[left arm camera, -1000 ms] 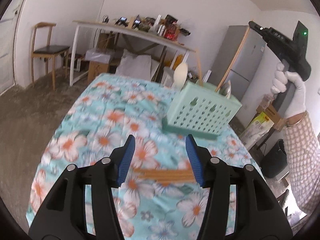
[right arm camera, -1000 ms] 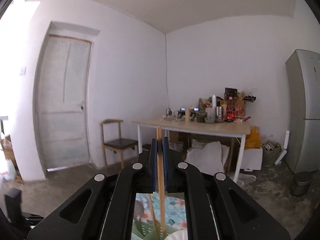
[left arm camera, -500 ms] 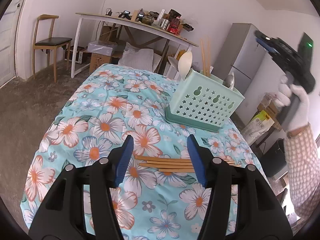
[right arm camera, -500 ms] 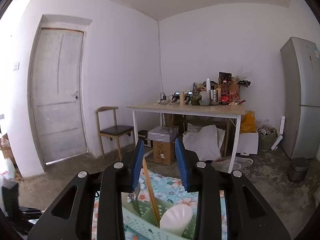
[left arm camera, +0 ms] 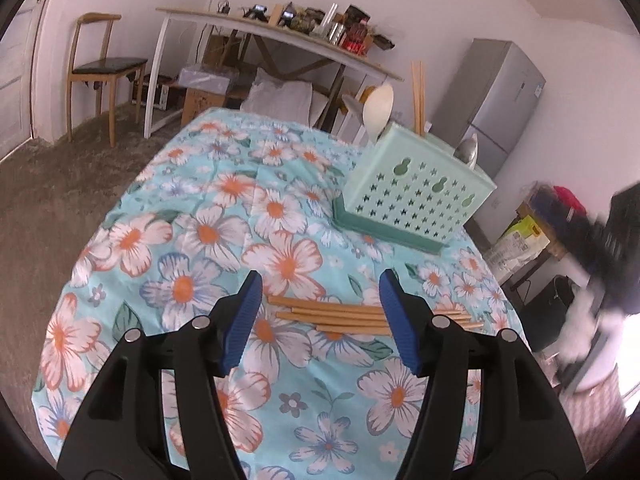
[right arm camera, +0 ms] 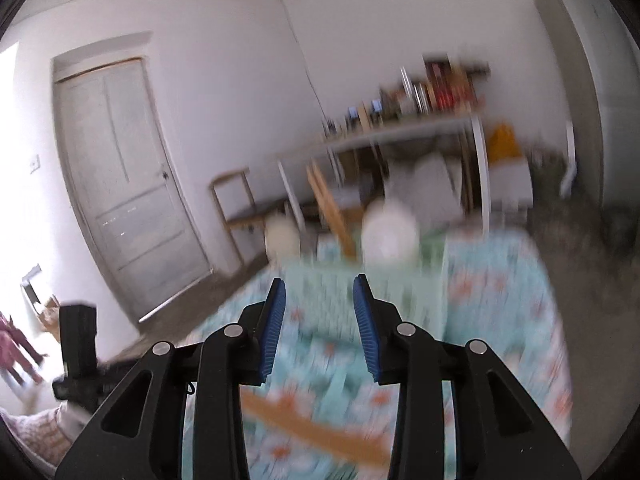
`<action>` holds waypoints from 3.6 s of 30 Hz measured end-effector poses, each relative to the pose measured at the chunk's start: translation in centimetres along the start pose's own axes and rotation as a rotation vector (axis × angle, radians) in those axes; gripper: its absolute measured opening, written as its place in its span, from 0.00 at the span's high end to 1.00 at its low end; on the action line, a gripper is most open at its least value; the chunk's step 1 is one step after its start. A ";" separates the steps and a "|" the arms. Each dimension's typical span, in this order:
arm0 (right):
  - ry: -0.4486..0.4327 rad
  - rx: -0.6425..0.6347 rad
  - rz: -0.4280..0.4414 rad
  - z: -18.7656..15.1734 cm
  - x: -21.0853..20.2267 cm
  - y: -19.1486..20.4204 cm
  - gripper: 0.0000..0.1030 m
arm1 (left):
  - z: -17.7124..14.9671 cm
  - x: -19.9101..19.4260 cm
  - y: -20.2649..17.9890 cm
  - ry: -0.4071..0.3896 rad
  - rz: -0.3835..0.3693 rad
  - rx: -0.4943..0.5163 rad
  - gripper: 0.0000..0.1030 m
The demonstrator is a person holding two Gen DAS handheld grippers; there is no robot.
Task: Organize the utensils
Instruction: 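Move the left tool to the chopsticks on the bedspread and grasp one, then lift the grasped chopstick off the bedspread with the left tool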
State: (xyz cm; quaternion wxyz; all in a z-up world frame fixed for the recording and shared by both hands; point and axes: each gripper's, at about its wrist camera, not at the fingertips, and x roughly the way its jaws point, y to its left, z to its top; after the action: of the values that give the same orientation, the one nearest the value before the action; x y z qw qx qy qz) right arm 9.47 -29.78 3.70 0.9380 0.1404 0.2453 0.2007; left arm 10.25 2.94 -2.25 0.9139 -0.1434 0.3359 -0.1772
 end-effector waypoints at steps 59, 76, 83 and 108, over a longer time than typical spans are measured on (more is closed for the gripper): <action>0.105 0.264 -0.092 -6.2 -1.1 -9.9 0.66 | -11.2 6.4 -15.8 0.252 0.069 1.316 0.91; 0.105 0.277 -0.098 -6.2 -1.3 -10.0 0.66 | -7.7 8.0 -17.2 0.393 -0.142 0.968 0.77; 0.106 0.274 -0.099 -6.2 -1.3 -9.9 0.66 | -7.0 11.1 -18.8 0.451 -0.192 0.867 0.77; 0.093 0.284 -0.097 -6.3 -1.9 -9.9 0.66 | -2.6 9.1 -16.2 0.419 -0.178 0.531 0.95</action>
State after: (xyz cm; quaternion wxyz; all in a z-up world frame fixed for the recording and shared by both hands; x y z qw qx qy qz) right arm 7.78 -38.34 -4.42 0.9049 0.2504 0.3207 0.1248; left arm 11.30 -15.79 -3.05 0.8115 0.1102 0.4444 -0.3632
